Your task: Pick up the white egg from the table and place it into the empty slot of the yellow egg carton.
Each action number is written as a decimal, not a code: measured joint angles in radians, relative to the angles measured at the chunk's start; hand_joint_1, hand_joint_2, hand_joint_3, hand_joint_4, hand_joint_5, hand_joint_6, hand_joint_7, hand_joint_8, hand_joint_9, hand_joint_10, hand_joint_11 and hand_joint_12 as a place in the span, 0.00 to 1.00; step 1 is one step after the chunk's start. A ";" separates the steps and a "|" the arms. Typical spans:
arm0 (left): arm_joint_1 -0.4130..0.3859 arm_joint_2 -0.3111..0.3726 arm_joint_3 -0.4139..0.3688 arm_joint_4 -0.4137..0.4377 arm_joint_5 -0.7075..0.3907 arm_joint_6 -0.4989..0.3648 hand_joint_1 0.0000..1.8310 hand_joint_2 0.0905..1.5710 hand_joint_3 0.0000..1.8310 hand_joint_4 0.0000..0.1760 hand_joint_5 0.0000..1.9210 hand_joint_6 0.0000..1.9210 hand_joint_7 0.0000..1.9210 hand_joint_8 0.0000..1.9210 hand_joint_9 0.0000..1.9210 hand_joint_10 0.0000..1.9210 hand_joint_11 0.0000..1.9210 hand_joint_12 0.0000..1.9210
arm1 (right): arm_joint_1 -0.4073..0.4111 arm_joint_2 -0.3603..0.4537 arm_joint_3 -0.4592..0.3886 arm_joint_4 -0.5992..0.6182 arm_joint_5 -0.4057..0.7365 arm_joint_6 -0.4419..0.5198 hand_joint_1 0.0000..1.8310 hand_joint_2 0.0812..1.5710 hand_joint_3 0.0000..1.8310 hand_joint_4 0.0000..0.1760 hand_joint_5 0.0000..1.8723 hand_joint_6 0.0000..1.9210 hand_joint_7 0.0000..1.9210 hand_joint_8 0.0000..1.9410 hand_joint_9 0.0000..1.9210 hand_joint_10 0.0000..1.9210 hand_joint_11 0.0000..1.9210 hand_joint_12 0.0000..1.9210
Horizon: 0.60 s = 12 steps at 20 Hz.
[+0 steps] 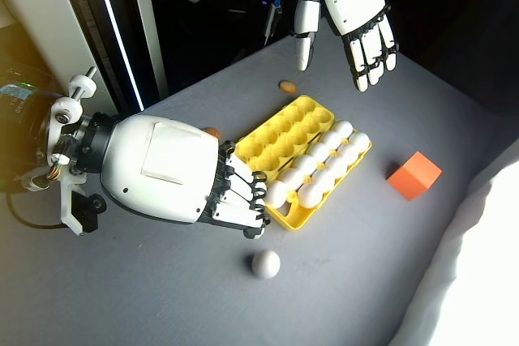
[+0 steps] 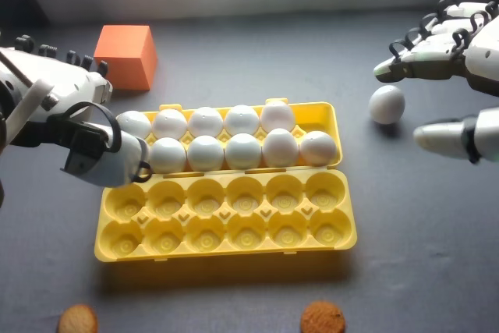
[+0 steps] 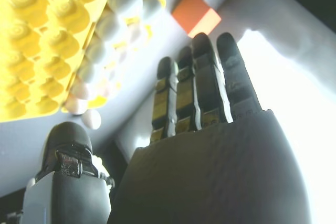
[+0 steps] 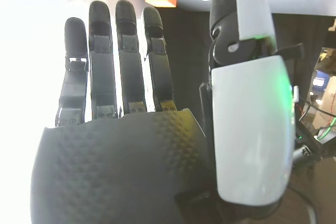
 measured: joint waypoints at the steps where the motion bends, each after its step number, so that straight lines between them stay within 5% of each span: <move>1: 0.000 0.000 0.000 -0.001 0.000 0.000 0.00 0.83 0.01 0.00 0.09 0.00 0.08 0.00 0.07 0.00 0.00 0.18 | 0.000 0.000 0.000 0.000 0.000 0.000 0.04 0.83 0.00 0.00 0.14 0.00 0.16 0.00 0.13 0.04 0.00 0.41; 3: 0.000 0.000 0.000 -0.005 0.002 0.000 0.00 0.83 0.01 0.00 0.08 0.00 0.07 0.00 0.05 0.00 0.00 0.15 | 0.000 -0.002 0.000 0.000 -0.005 0.000 0.07 0.82 0.00 0.00 0.15 0.00 0.16 0.00 0.13 0.03 0.00 0.41; 5: 0.000 0.000 0.000 -0.005 0.003 0.000 0.00 0.83 0.00 0.00 0.06 0.00 0.06 0.00 0.04 0.00 0.00 0.08 | 0.003 -0.011 0.015 -0.001 -0.005 0.000 0.26 0.78 0.00 0.00 0.15 0.00 0.16 0.00 0.13 0.03 0.00 0.41; 6: 0.000 0.000 0.000 -0.005 0.003 0.000 0.00 0.83 0.00 0.00 0.06 0.00 0.06 0.00 0.05 0.00 0.00 0.10 | 0.010 -0.028 0.037 0.002 -0.006 0.001 0.30 0.78 0.00 0.00 0.11 0.00 0.11 0.00 0.10 0.01 0.00 0.32; 8: 0.000 0.000 0.000 -0.005 0.000 0.000 0.00 0.83 0.00 0.00 0.07 0.00 0.07 0.00 0.06 0.00 0.00 0.14 | 0.029 -0.066 0.094 0.051 -0.033 0.001 0.50 0.71 0.00 0.00 0.10 0.01 0.10 0.00 0.09 0.01 0.00 0.32; 12: 0.000 0.000 0.000 -0.005 0.002 0.000 0.00 0.84 0.00 0.00 0.11 0.00 0.13 0.00 0.12 0.00 0.00 0.27 | 0.053 -0.116 0.187 0.116 -0.076 0.002 0.61 0.63 0.00 0.00 0.10 0.00 0.09 0.00 0.08 0.00 0.00 0.32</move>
